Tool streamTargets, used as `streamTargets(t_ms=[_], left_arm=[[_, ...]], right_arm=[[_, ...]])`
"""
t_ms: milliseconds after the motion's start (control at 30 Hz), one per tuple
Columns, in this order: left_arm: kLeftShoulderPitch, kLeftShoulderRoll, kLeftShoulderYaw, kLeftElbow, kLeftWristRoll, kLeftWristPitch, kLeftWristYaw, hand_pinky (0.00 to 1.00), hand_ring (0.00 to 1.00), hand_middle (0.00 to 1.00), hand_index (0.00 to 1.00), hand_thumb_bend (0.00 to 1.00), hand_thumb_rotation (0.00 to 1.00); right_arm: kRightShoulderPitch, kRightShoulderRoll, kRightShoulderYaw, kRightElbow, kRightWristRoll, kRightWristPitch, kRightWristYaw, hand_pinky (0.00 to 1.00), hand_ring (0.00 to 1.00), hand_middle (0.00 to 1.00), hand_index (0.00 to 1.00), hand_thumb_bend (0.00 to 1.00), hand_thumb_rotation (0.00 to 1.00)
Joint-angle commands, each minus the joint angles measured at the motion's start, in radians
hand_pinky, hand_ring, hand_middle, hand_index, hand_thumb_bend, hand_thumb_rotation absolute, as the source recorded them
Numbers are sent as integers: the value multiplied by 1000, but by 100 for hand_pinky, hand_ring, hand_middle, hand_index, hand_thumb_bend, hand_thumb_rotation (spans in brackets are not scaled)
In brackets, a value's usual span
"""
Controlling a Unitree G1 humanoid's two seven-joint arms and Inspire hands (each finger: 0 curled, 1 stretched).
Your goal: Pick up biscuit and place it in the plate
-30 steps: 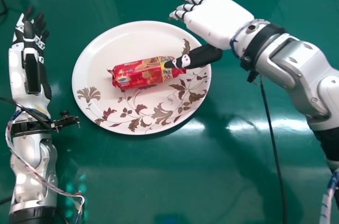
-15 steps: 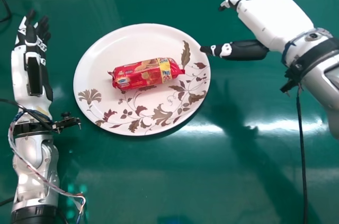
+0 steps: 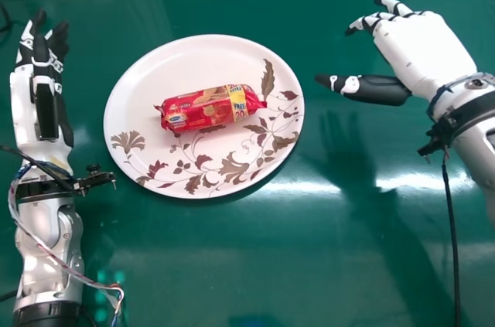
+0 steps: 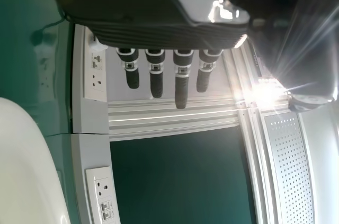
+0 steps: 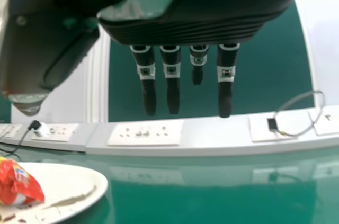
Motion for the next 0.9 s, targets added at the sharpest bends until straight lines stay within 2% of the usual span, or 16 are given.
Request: streamTargets(t_ms=[0, 200, 400, 633, 867], left_arm=[[73, 9, 10, 36, 39, -7, 7, 100, 96, 89, 100, 85, 92], [79, 11, 10, 5, 44, 19, 9, 100, 96, 89, 100, 89, 93], [94, 2, 11, -18, 53, 27, 25, 100, 94, 88, 100, 89, 93], [108, 12, 22, -23, 50, 35, 31, 100, 95, 88, 100, 93, 95], [113, 48, 45, -57, 98, 72, 54, 100, 96, 88, 100, 98, 95]], right_arm=[[28, 27, 8, 12, 17, 10, -26, 66, 77, 82, 79, 96, 57], [37, 108, 3, 42, 53, 53, -96, 64, 77, 81, 79, 81, 46], [44, 140, 10, 68, 55, 48, -171, 60, 75, 80, 78, 73, 45], [42, 132, 0, 74, 60, 54, -196, 59, 74, 80, 79, 72, 49], [39, 119, 2, 68, 50, 67, -199, 57, 71, 79, 78, 73, 51]])
